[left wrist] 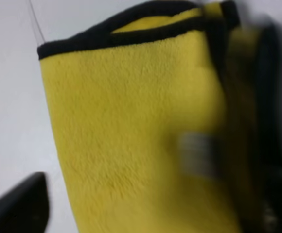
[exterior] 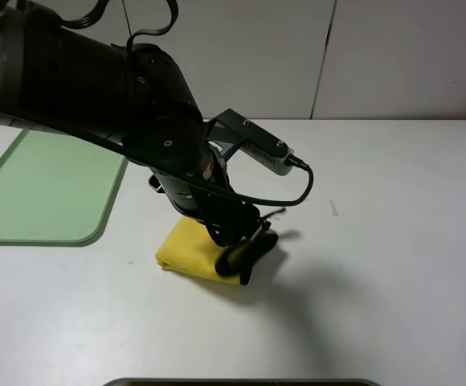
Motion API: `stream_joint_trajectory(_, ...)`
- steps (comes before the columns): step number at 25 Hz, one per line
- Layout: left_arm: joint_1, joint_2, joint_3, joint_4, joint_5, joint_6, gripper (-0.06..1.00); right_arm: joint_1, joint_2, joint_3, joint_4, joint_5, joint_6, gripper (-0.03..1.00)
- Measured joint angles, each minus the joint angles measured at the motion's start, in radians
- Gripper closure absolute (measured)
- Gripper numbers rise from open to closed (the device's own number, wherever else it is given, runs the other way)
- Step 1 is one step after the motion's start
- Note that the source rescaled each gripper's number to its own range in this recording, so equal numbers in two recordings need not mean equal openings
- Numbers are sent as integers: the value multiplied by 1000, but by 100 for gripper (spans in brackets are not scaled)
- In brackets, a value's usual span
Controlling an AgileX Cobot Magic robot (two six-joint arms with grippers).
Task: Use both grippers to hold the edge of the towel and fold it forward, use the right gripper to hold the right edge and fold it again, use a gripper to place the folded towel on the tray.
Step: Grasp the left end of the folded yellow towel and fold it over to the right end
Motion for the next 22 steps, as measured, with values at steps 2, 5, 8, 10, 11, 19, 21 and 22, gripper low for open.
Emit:
stream_joint_trajectory(2, 0, 0, 0, 0, 0, 1, -3, 0, 0, 0, 0, 0, 0, -3)
stream_joint_trajectory(5, 0, 0, 0, -1, 0, 1, -5, 0, 0, 0, 0, 0, 0, -3)
stream_joint_trajectory(8, 0, 0, 0, -1, 0, 1, -5, 0, 0, 0, 0, 0, 0, -3)
stream_joint_trajectory(10, 0, 0, 0, -1, 0, 1, -5, 0, 0, 0, 1, 0, 0, -3)
stream_joint_trajectory(11, 0, 0, 0, -1, 0, 1, -5, 0, 0, 0, 1, 0, 0, -3)
stream_joint_trajectory(19, 0, 0, 0, -1, 3, 4, -5, 0, 0, 0, 1, 0, 0, -3)
stream_joint_trajectory(21, 0, 0, 0, -1, 5, 4, -5, 0, 0, 0, 1, 0, 0, -3)
stream_joint_trajectory(22, 0, 0, 0, -1, 6, 4, -5, 0, 0, 0, 1, 0, 0, -3)
